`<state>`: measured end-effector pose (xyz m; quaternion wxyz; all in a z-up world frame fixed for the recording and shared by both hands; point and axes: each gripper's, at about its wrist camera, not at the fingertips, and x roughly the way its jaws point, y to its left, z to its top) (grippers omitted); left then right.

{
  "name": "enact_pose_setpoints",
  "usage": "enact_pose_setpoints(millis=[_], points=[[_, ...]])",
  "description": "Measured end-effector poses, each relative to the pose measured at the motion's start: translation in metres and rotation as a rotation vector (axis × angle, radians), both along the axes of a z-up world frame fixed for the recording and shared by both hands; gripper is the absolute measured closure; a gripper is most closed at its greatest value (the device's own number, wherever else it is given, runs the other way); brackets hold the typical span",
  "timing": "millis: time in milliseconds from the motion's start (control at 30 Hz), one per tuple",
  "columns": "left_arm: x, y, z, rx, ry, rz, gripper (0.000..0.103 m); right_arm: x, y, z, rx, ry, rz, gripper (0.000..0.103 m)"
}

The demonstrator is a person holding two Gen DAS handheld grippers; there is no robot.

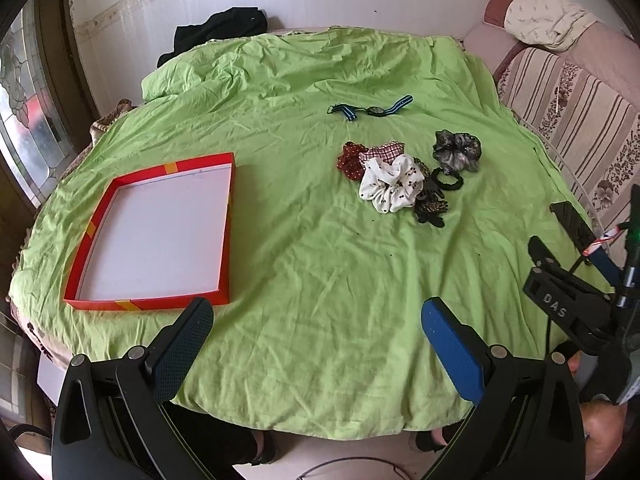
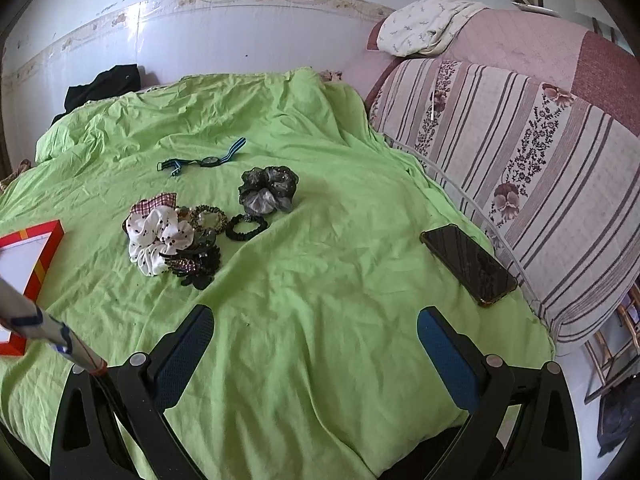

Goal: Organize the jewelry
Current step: 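Move both tools toward the pile of hair accessories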

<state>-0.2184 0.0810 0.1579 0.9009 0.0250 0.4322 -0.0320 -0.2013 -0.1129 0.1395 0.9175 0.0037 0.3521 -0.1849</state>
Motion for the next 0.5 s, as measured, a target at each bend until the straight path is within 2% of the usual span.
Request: enact_pose_setpoints(millis=[500], points=[[0.013, 0.000, -0.011, -0.006, 0.033, 0.006, 0.000, 0.010, 0.004, -0.015, 0.000, 0.031, 0.012, 0.000]])
